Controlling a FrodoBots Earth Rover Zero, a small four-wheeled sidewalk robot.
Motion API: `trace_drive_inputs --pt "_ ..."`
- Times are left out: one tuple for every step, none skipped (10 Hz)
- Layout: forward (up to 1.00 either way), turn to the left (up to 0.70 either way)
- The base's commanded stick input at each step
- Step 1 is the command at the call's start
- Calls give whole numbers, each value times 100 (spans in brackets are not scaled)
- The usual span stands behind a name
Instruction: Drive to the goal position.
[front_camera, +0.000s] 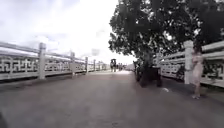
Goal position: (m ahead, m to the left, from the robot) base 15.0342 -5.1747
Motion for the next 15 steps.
trace_drive_inputs --pt "70 0" --pt "70 0" --pt "70 0" --pt "70 0" --pt "70 0" --pt "70 0" --pt "70 0" --pt "70 0" --pt "70 -3" --pt "70 -14" --pt "70 -10" --pt "70 0" --pt "70 0" --pt "70 0" --pt "70 0"
